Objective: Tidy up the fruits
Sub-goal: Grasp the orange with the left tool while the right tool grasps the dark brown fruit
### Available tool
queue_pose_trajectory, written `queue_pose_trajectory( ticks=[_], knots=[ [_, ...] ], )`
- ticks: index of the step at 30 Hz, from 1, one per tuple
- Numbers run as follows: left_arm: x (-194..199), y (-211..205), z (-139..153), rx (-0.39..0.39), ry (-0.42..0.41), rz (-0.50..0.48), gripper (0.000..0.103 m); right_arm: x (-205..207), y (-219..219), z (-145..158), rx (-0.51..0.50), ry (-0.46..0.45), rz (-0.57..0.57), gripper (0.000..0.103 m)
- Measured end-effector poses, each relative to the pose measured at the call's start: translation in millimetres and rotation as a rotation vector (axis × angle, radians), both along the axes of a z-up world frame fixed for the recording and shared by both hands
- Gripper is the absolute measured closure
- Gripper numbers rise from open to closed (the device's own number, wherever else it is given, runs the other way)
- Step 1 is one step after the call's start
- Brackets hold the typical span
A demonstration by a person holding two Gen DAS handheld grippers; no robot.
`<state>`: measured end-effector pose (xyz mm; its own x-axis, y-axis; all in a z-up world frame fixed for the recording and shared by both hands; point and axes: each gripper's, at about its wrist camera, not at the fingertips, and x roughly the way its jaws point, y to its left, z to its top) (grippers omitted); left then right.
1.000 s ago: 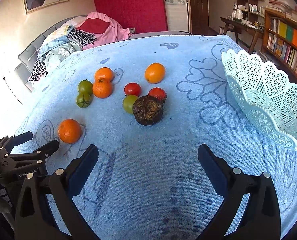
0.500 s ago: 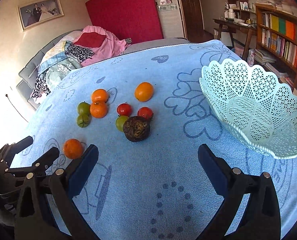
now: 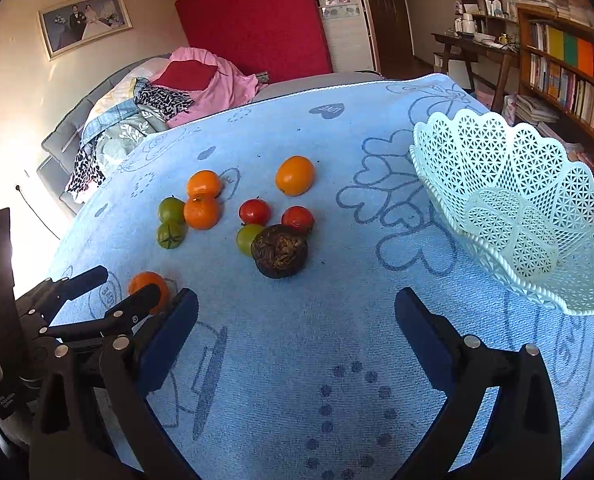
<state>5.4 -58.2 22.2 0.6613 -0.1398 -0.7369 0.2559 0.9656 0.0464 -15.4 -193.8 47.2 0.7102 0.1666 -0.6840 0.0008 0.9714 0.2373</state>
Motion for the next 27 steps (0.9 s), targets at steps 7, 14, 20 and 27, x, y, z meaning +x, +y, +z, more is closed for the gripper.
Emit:
queue_pose_trajectory(
  ticks=[7, 14, 20, 27],
  knots=[
    [8.3, 2.7, -11.6, -0.071, 0.068, -0.016, 0.048, 11.6, 8.6, -10.5, 0.026, 0.043, 0.049, 0.028],
    [-1.1, 5.9, -4.1, -0.096, 0.016, -0.023, 0.062, 39.1, 8.0, -14.4, 0.033, 0.079, 0.051, 0.045],
    [-3.6, 11.9, 0.1, -0.126, -0.006, -0.003, 0.063, 64.0, 4.9, -22.3, 0.054, 0.118, 0.053, 0.047],
    [-3.3, 13.0, 0.5, -0.132, -0.006, -0.005, 0.063, 76.6, 8.7, -30.1, 0.083, 0.122, 0.080, 0.059]
  ],
)
